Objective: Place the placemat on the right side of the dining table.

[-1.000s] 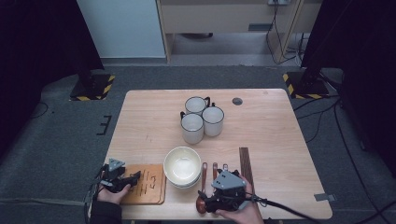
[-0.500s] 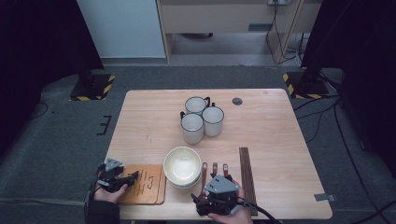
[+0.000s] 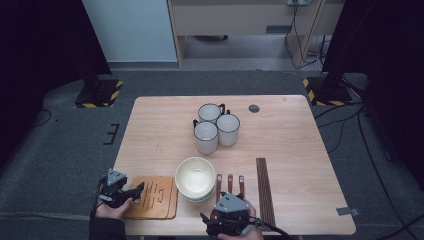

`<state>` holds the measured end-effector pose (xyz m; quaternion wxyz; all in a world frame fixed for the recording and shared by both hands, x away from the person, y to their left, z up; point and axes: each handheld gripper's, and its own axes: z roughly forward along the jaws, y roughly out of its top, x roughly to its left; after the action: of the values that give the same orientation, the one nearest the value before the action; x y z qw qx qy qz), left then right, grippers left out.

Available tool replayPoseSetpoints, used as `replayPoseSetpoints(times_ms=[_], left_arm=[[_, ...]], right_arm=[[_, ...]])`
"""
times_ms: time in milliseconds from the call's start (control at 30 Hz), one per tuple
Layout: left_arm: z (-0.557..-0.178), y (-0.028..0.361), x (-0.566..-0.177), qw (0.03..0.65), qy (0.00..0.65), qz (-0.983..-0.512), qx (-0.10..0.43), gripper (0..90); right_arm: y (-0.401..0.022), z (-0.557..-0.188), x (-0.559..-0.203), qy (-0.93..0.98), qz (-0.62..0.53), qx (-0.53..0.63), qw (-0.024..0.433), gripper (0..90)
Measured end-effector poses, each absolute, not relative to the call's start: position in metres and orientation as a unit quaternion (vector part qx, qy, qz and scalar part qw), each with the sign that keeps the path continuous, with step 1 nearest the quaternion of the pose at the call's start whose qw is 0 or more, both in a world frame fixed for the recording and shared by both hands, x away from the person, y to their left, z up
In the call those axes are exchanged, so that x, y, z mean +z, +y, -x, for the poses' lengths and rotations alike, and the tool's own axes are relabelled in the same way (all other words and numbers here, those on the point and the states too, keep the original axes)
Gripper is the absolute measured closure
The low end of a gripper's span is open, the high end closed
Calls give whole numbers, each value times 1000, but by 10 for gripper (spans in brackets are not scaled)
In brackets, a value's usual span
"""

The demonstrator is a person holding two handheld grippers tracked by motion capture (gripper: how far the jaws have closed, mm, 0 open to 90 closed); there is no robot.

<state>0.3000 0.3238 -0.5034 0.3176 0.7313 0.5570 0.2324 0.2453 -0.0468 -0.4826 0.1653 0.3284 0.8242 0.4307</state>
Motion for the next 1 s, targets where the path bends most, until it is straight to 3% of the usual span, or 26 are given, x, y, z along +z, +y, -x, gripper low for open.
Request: replayPoseSetpoints(times_ms=[133,367,1000], left_arm=[[-294,331,-504,306,565,-728,238,385],[-283,346,-509,302,585,-716,232,416],[-282,349,-516,298,582,-719,235,394]], right_arm=[[-43,-242,-484,825,-327,433,161,136],[-36,-236,-487,828,-325,431,154,164],[-9,-222,-497,841,-308,429,117,217]])
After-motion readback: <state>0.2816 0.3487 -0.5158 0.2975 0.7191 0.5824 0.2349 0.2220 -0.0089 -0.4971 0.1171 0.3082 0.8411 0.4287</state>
